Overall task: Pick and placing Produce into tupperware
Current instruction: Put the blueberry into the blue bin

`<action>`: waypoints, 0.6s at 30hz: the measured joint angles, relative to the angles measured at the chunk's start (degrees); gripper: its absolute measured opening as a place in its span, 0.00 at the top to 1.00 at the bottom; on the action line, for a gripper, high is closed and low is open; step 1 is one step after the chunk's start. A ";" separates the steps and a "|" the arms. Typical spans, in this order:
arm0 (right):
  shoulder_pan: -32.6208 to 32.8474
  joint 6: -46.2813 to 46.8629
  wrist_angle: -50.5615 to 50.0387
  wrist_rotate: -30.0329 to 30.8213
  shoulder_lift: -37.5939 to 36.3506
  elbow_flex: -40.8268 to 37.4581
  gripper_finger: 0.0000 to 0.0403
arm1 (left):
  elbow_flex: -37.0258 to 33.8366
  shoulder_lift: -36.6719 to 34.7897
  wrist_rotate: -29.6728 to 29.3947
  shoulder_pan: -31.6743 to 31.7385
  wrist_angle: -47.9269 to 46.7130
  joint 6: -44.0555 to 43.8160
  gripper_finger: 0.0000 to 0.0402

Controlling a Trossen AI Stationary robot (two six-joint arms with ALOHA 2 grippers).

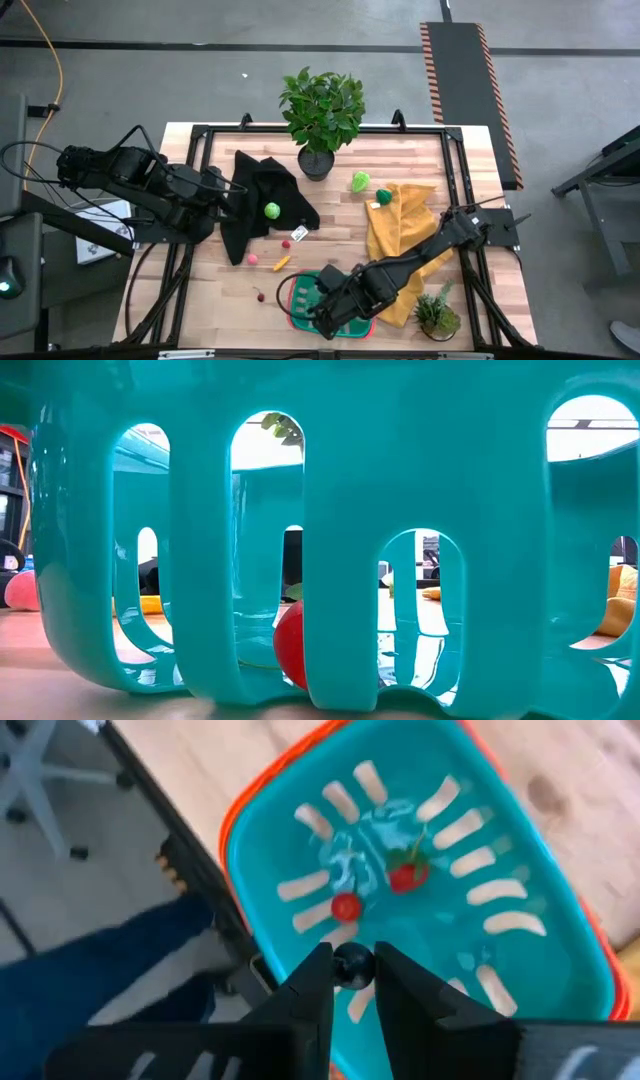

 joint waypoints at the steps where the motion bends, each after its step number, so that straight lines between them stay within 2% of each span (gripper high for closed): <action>1: -0.16 -0.38 0.01 -0.84 0.00 0.00 0.88 | 0.00 0.00 0.01 0.00 0.00 -0.01 0.72; 12: -3.11 -4.81 -0.17 -10.62 0.00 0.00 0.88 | 0.00 0.00 0.00 0.00 0.00 0.03 0.72; 18: -4.35 -5.93 -1.88 -11.41 0.00 0.00 0.88 | 0.00 0.00 0.00 0.00 0.00 0.07 0.72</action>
